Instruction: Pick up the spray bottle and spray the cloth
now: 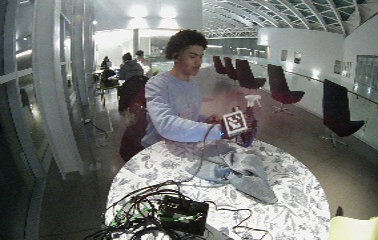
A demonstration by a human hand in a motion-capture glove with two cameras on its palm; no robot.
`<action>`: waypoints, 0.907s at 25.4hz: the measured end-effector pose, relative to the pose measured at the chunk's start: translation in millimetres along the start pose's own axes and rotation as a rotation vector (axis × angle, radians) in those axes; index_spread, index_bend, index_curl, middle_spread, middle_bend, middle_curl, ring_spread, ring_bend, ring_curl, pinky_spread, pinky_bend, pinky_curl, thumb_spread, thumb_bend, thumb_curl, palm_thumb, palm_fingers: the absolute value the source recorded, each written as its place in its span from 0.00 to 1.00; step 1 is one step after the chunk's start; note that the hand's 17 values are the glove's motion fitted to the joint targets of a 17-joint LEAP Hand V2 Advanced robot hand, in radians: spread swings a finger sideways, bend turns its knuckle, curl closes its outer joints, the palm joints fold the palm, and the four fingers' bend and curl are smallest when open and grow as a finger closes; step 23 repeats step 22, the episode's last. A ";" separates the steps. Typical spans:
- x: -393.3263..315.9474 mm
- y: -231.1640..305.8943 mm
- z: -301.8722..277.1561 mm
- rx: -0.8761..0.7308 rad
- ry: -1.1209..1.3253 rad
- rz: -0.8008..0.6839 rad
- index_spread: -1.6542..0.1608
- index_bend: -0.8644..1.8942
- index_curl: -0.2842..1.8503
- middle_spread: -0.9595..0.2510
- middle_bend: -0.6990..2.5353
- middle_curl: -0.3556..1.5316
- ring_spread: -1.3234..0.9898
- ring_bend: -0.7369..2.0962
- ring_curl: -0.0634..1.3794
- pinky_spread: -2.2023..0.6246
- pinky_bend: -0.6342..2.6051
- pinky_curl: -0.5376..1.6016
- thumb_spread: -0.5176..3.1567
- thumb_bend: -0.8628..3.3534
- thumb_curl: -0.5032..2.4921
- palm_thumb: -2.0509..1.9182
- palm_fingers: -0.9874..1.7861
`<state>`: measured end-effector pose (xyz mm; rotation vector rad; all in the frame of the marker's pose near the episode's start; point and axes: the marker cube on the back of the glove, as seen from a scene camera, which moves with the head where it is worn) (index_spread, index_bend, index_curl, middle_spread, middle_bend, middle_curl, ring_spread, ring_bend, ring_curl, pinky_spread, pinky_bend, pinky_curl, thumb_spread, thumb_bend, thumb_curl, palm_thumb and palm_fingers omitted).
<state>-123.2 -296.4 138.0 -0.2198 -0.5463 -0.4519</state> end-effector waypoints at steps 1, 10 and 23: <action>0.5 17.3 -12.4 0.000 0.044 0.015 0.70 0.34 0.17 0.80 0.34 0.39 0.58 0.46 0.24 0.86 0.39 0.42 0.39 0.19 0.31 0.67 0.48; 24.9 198.8 -88.4 0.048 0.482 0.242 0.69 0.34 0.18 0.78 0.33 0.38 0.58 0.47 0.25 0.83 0.40 0.42 0.40 0.20 0.30 0.67 0.54; 44.3 312.4 -104.4 0.077 0.640 0.433 0.69 0.35 0.19 0.77 0.33 0.39 0.58 0.47 0.27 0.82 0.39 0.43 0.41 0.20 0.28 0.66 0.55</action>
